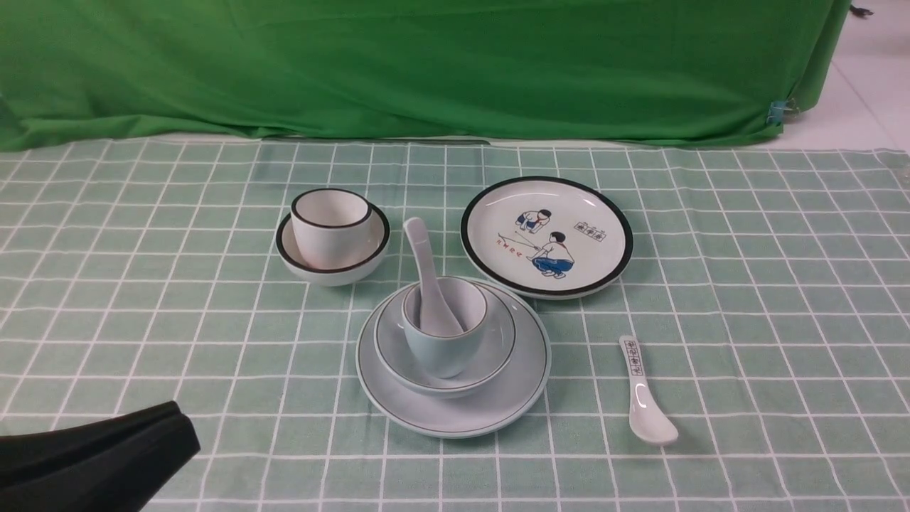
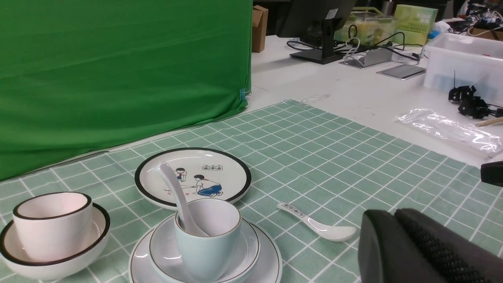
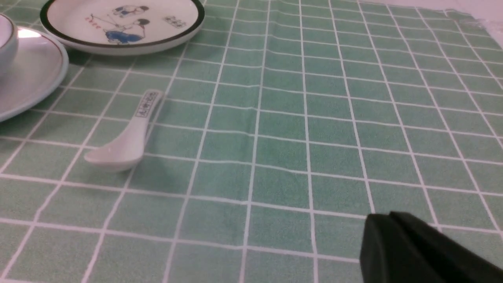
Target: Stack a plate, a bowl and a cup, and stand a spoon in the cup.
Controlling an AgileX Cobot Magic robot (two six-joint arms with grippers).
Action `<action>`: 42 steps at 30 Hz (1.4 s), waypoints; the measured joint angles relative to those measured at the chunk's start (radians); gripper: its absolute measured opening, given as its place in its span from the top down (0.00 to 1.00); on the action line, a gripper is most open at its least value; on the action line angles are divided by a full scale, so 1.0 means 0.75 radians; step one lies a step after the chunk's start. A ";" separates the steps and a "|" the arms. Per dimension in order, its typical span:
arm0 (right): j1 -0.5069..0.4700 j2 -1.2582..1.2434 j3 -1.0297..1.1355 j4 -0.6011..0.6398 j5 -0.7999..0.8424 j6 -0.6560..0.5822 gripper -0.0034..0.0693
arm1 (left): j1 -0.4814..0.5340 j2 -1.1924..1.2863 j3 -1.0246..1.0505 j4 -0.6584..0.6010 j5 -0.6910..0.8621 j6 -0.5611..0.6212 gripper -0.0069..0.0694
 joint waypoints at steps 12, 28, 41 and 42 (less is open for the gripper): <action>0.000 0.000 0.000 0.000 -0.004 0.000 0.89 | 0.000 0.000 0.000 0.000 0.000 0.000 0.89; 0.000 0.000 0.000 0.000 -0.004 0.000 0.83 | 0.501 -0.191 0.182 0.099 -0.073 -0.037 0.89; 0.000 -0.001 0.000 0.000 -0.008 0.000 0.79 | 0.893 -0.338 0.465 0.029 0.100 -0.106 0.89; 0.000 -0.001 0.000 0.000 -0.009 0.000 0.79 | 0.893 -0.338 0.465 0.026 0.092 -0.106 0.89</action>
